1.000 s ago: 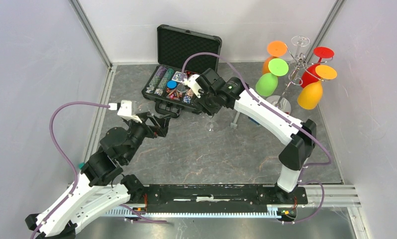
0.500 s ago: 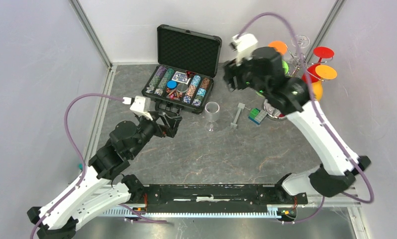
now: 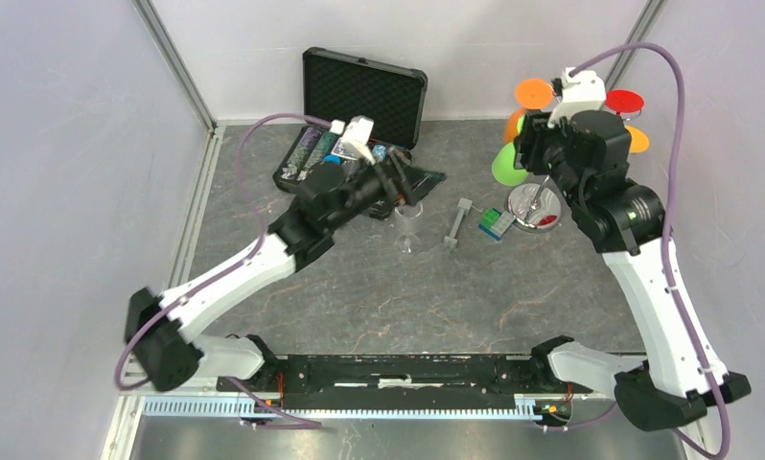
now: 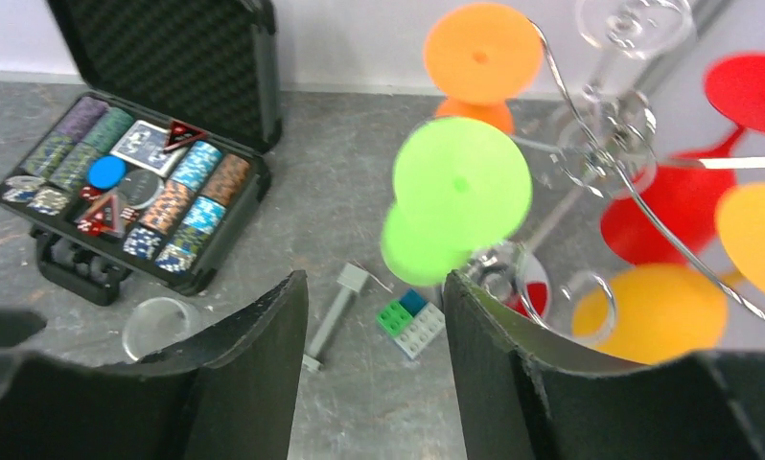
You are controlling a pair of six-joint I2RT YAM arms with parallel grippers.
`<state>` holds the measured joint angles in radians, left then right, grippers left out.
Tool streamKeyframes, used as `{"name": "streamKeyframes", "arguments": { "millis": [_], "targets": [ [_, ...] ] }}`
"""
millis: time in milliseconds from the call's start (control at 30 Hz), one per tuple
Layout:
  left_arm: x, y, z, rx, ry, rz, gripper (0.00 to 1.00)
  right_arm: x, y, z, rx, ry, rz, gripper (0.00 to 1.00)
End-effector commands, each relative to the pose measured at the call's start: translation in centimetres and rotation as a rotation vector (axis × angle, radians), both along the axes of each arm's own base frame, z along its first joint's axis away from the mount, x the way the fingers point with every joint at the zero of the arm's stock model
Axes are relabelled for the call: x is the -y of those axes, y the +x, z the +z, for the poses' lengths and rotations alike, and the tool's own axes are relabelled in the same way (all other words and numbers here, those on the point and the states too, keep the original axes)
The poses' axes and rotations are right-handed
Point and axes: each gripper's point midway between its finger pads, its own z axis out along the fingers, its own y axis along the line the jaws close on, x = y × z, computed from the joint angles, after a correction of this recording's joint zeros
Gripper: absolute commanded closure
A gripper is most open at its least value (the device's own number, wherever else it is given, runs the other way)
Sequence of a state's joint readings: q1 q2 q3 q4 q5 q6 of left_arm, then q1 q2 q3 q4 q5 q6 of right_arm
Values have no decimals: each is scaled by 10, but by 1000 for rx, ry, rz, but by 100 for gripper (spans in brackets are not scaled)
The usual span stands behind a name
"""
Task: Take the wine glass off the wine glass rack
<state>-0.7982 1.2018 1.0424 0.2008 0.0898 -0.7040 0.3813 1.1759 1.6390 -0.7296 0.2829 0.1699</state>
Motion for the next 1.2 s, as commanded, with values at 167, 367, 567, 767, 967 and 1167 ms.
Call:
{"name": "streamKeyframes", "arguments": {
  "millis": [167, 367, 567, 767, 967, 1167],
  "targets": [
    [97, 57, 60, -121, -302, -83, 15, 56, -54, 5, 127, 27, -201, 47],
    [155, 89, 42, -205, -301, -53, 28, 83, -82, 9, 158, 9, -286, 48],
    [179, 113, 32, -177, -308, 92, 36, 94, -100, 9, 178, 14, -308, 49],
    [193, 117, 20, -190, -296, 107, 49, 97, -105, 7, 181, 16, -312, 50],
    [200, 119, 16, -213, -298, 102, 54, 95, -105, 3, 179, 22, -305, 51],
    [204, 119, 31, -220, -336, 77, 61, 97, -107, 0, 181, 19, -309, 51]
  ]
}}
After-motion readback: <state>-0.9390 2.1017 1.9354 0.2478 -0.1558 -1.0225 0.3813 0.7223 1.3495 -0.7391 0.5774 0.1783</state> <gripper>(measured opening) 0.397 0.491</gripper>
